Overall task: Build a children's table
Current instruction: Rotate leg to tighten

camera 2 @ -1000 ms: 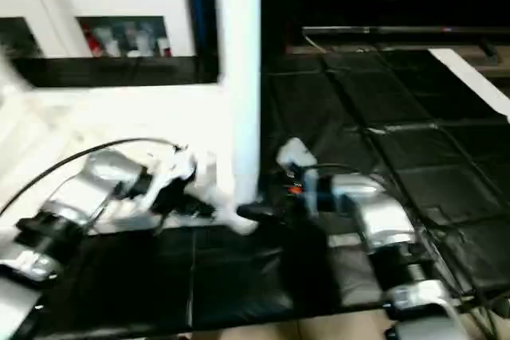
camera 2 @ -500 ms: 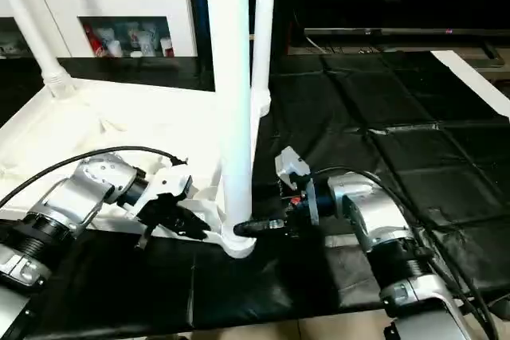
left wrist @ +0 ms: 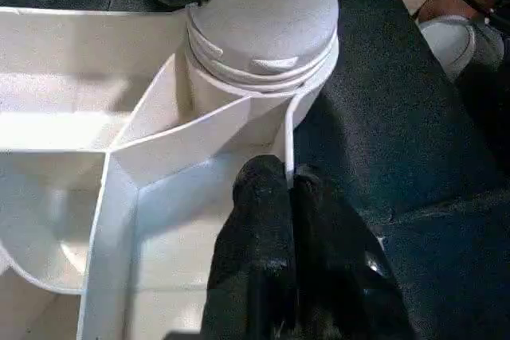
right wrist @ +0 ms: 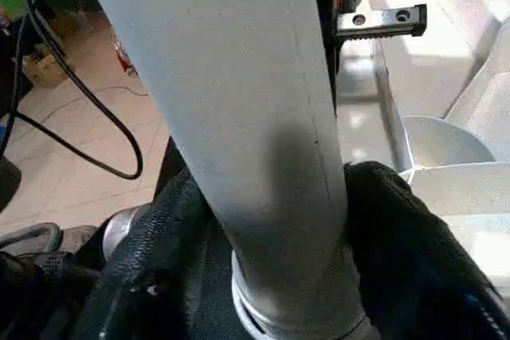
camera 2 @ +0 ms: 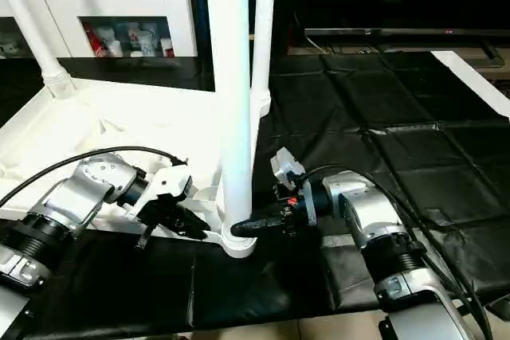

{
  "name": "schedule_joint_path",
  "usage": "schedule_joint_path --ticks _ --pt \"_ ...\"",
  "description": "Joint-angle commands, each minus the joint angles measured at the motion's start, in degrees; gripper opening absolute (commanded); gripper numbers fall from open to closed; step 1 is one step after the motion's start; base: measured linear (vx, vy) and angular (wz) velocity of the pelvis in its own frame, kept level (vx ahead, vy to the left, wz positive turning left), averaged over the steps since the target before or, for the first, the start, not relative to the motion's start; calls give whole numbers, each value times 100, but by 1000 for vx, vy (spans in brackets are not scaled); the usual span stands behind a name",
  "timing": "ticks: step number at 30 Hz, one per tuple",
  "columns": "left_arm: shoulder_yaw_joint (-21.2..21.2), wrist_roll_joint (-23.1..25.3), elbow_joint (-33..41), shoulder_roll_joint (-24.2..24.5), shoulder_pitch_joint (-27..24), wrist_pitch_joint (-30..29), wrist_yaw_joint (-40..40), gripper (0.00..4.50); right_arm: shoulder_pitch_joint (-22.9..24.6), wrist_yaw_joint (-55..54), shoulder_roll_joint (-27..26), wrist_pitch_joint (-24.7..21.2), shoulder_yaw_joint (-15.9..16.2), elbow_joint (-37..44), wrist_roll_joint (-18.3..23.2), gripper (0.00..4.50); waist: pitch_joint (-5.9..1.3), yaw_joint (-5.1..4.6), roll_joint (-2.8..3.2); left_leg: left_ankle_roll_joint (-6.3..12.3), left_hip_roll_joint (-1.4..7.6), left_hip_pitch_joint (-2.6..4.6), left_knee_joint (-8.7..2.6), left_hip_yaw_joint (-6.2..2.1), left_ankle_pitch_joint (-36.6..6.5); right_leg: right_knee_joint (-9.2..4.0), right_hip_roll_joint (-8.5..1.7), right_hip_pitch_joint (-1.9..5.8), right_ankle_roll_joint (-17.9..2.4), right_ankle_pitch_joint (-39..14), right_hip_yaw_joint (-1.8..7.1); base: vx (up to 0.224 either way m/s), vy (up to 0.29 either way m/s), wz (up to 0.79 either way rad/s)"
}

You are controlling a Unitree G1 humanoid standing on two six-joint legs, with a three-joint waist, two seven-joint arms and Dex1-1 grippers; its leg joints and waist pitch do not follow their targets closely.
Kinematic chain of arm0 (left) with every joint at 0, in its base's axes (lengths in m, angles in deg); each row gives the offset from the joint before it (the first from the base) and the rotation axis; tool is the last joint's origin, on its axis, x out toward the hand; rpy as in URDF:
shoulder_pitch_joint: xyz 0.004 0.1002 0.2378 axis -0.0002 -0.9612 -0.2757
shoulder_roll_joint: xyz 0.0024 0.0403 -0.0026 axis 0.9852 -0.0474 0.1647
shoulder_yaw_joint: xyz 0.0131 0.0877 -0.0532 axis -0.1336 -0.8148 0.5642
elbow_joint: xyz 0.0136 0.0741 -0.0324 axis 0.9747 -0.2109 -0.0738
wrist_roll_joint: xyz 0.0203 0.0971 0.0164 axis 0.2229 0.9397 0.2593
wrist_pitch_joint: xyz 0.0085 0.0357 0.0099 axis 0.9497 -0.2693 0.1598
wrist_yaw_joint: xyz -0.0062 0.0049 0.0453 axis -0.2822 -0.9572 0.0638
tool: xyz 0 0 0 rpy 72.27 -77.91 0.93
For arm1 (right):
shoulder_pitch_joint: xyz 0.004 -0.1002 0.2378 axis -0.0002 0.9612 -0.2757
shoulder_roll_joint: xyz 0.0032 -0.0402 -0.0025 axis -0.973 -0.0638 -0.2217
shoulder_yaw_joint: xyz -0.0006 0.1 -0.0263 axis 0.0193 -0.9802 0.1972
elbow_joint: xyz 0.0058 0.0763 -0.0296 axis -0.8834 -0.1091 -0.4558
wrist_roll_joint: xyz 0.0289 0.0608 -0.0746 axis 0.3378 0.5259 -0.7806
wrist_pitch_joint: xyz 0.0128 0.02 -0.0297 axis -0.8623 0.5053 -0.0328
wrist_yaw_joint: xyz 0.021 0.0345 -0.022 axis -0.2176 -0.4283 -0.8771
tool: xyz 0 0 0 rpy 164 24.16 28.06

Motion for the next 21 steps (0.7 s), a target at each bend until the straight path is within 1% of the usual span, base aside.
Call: schedule_joint_path --ticks 1,2,4,5,6,7,8,9,10,11,12,13,14,15,16,17,18,19,20,21 --pt "-177 -19 107 -54 66 139 -253 0 -98 18 -2 -16 18 -59 47 235 -417 -34 -14 211 146 37 -382 11 -1059 -396 -317 320 -1287 -1357 285 0 0 0" --pt "-175 -16 98 -58 65 140 -244 0 -94 22 -7 -22 22 -63 51 223 -417 -32 3 202 148 39 -384 9 -1075 -395 -320 317 -1281 -1378 287 0 0 0" --pt "-155 -17 85 -85 57 91 -175 0 -64 34 -18 -46 28 -34 52 219 -409 -37 -10 183 145 46 -389 10 -1145 -411 -314 316 -1252 -1475 287 0 0 0" --pt "-140 -12 78 -108 58 36 -113 0 -41 34 -23 -63 25 -8 55 214 -409 -37 -7 174 147 52 -392 9 -1179 -417 -318 314 -1237 -1543 286 0 0 0" --pt "-81 13 33 -206 90 -159 136 0 34 -28 -42 -141 -10 82 98 214 -410 -33 10 159 148 54 -390 6 -1176 -417 -319 314 -1238 -1533 287 0 0 0" --pt "-38 13 4 -267 111 -264 273 0 75 -78 -57 -197 -36 133 128 214 -410 -41 2 159 150 54 -390 13 -1170 -416 -311 316 -1238 -1506 292 0 0 0" --pt "58 -10 -44 -403 154 -494 538 0 168 -252 -105 -322 -110 259 194 213 -400 -37 1 160 149 62 -392 19 -1173 -423 -299 307 -1233 -1504 295 0 0 0" --pt "81 -22 -48 -436 161 -546 591 0 191 -306 -119 -348 -131 290 210 213 -402 -15 -6 156 149 78 -386 18 -1172 -428 -306 301 -1228 -1528 295 0 0 0" --pt "113 -28 -57 -489 177 -640 691 0 220 -480 -166 -373 -174 323 201 213 -401 -2 -13 150 144 79 -386 16 -1227 -440 -320 304 -1211 -1672 292 0 0 0" --pt "160 -33 -75 -565 197 -761 844 0 255 -691 -231 -391 -224 360 191 213 -389 -6 -8 130 130 54 -398 9 -1237 -460 -317 319 -1118 -1850 284 0 0 0" --pt "160 -33 -75 -565 197 -761 844 0 255 -691 -231 -391 -224 360 191 213 -386 -6 -15 119 126 63 -395 11 -1278 -477 -321 307 -1074 -1964 284 0 0 0" --pt "285 -50 -137 -767 253 -1044 1238 0 314 -1302 -421 -442 -328 411 96 212 -385 -28 -14 84 116 57 -403 -1 -1295 -490 -325 318 -987 -2126 278 0 0 0" --pt "367 -64 -175 -890 285 -1224 1482 0 320 -1746 -563 -394 -393 379 -16 211 -370 -65 -15 42 100 62 -407 -10 -1352 -516 -315 302 -923 -2279 268 0 0 0" --pt "441 -72 -225 -1008 322 -1342 1714 0 310 -2139 -697 -387 -455 335 -105 210 -370 -91 -20 4 98 65 -409 -7 -1373 -520 -315 299 -889 -2349 271 0 0 0" --pt "441 -72 -225 -1008 322 -1342 1714 0 310 -2139 -697 -387 -455 335 -105 209 -360 -112 -17 -21 85 69 -408 -13 -1403 -538 -318 289 -855 -2463 261 0 0 0" --pt "508 -74 -274 -1120 360 -1466 1935 0 295 -2472 -815 -364 -497 291 -193 209 -366 -184 -34 -28 68 24 -420 -36 -1397 -553 -316 334 -716 -2661 239 0 0 0" --pt "618 -52 -391 -1290 433 -1579 2309 0 262 -2922 -998 -398 -564 243 -293 209 -355 -211 -10 -52 62 11 -421 -41 -1377 -553 -306 325 -686 -2675 233 0 0 0" --pt "685 -33 -465 -1401 478 -1646 2554 0 245 -3193 -1111 -433 -607 223 -352 207 -350 -270 -27 -52 41 20 -413 -40 -1457 -602 -300 311 -608 -2862 213 0 0 0" --pt "767 -18 -592 -1545 558 -1736 2860 0 200 -3539 -1272 -438 -641 159 -436 206 -370 -278 -17 -53 40 22 -406 -56 -1456 -593 -320 330 -598 -2892 207 0 0 0" --pt "848 -15 -713 -1671 633 -1788 3137 0 147 -3825 -1401 -458 -659 82 -511 205 -376 -319 -33 -27 28 -12 -411 -57 -1357 -593 -304 343 -570 -2806 207 0 0 0"
